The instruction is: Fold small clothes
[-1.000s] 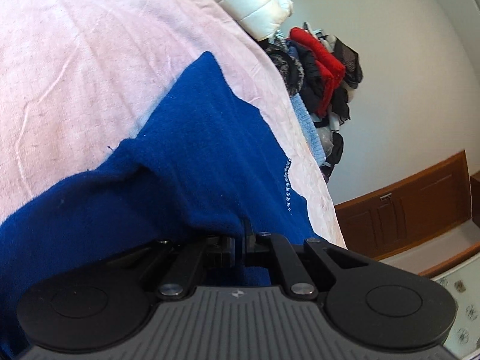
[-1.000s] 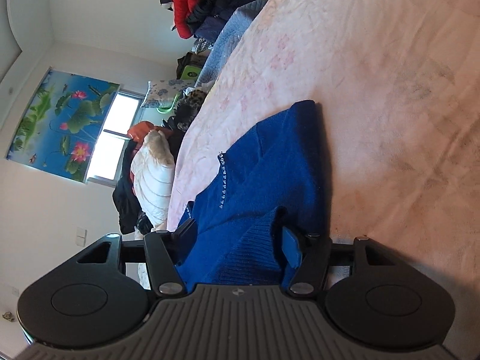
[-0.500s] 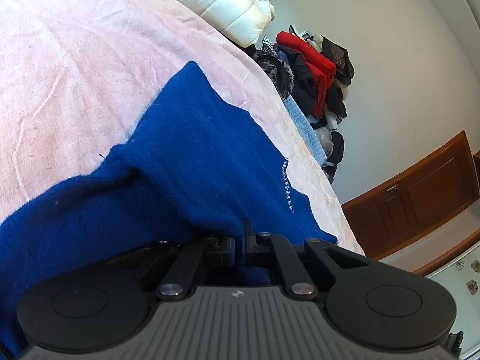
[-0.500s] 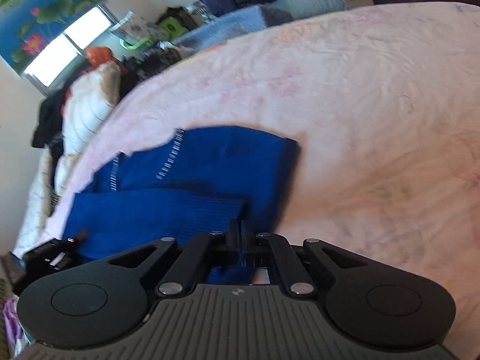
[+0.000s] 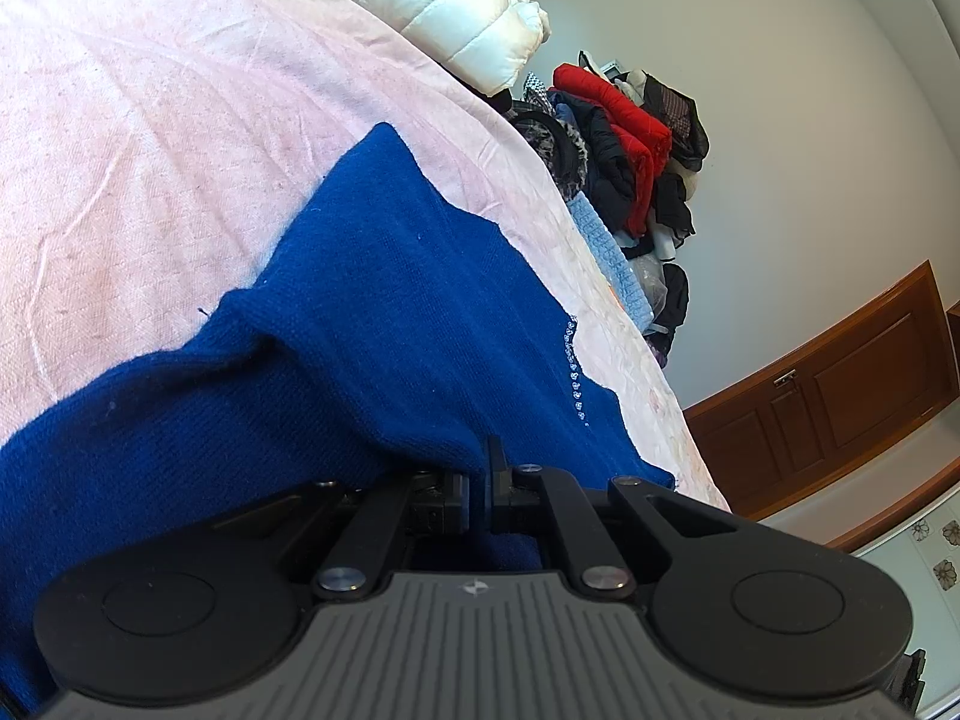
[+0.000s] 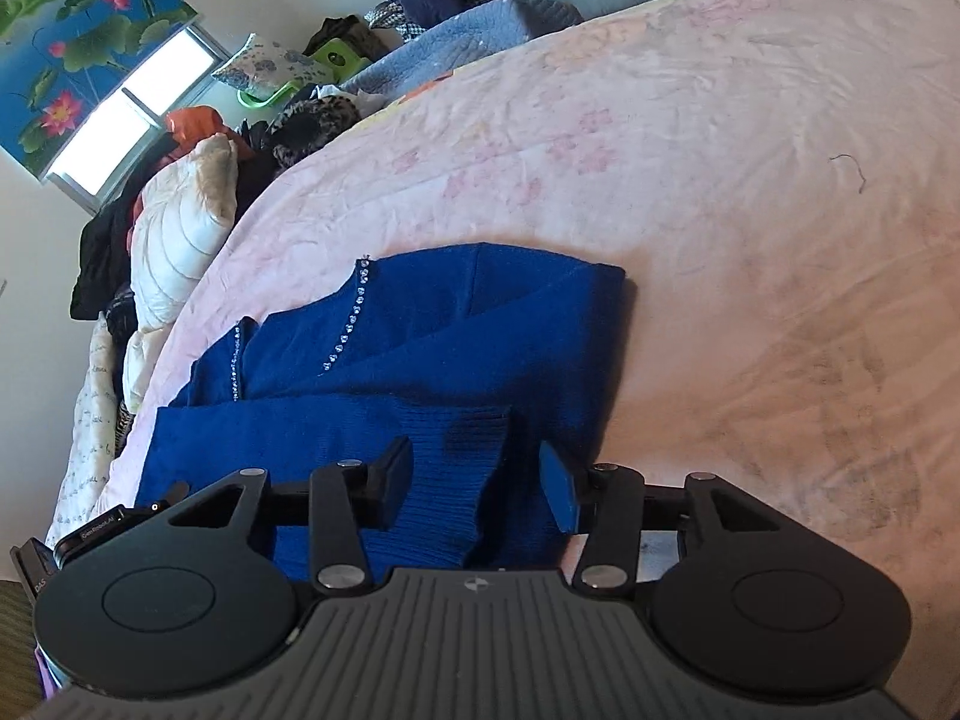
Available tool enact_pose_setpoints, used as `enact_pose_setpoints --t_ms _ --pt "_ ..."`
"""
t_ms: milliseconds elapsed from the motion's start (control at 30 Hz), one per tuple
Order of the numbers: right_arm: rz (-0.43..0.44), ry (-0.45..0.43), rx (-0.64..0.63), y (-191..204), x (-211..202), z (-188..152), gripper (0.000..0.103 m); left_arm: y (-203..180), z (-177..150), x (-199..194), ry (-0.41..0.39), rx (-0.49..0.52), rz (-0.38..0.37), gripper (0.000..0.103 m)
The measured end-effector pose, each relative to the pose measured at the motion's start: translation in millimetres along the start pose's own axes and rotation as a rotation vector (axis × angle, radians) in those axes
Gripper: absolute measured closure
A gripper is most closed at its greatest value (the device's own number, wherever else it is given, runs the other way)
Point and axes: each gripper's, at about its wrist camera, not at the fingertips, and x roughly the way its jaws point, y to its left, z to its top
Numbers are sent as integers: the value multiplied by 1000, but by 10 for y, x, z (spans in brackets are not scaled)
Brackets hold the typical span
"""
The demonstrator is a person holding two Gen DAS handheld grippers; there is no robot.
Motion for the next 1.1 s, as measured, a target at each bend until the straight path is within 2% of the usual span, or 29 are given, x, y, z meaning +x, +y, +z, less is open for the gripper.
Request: enact_pose_setpoints --t_ms 33,67,167,267,333,400,433,467,500,567,600,633,700,733,767,800,833,867,933,1000,1067,1100 --pt "-3 10 -20 31 23 -12 74 0 0 1 0 0 0 99" --pt "-14 30 -45 63 54 -29 92 1 -1 -1 0 0 0 99" --pt "-46 10 -142 183 -4 -60 94 2 1 1 0 1 0 99" --pt "-59 -52 -154 151 -168 0 97 -10 0 11 0 3 0 98" --pt "-83 -2 -104 -15 -40 -14 99 -11 -3 7 -1 4 1 98" --pt "-87 -15 -126 4 -34 -55 99 -14 -3 7 0 2 0 98" --pt "-82 -16 -126 23 -45 -65 95 -17 -4 6 -1 4 1 98" --pt "-82 -9 -124 32 -41 -71 85 -14 -3 6 0 6 2 98" --pt "-97 -13 -123 46 -51 -79 84 -35 -7 3 2 19 5 98" --pt "-118 -46 -101 83 -134 -77 73 -142 -10 -34 19 82 32 96" --pt "-123 -87 -91 115 -213 -78 72 -219 -20 -82 30 124 51 96" --pt "-132 -129 -102 171 -294 -85 72 -333 -36 -170 41 177 53 94" --pt "-128 -171 -182 347 -388 -124 72 -536 -43 -392 18 256 -11 88" --pt "-115 -169 -224 435 -390 -146 72 -674 -13 -482 -20 315 -31 75" --pt "-108 -164 -264 520 -360 -157 70 -818 41 -517 -69 377 -15 50" --pt "-103 -157 -295 581 -313 -171 62 -933 102 -496 -115 428 24 32" --pt "-103 -143 -327 640 -230 -175 60 -1054 188 -394 -163 487 101 7" --pt "-116 -132 -357 687 -135 -181 60 -1138 261 -236 -171 545 183 7" --pt "-183 -115 -430 773 51 -233 60 -1194 359 119 -98 642 326 7" --pt "-263 -77 -507 829 218 -344 59 -1118 366 400 -4 716 383 7" --pt "-277 -99 -573 837 252 -480 59 -951 289 621 46 790 482 8" --pt "-279 -111 -600 827 248 -527 59 -842 264 698 65 801 504 6"
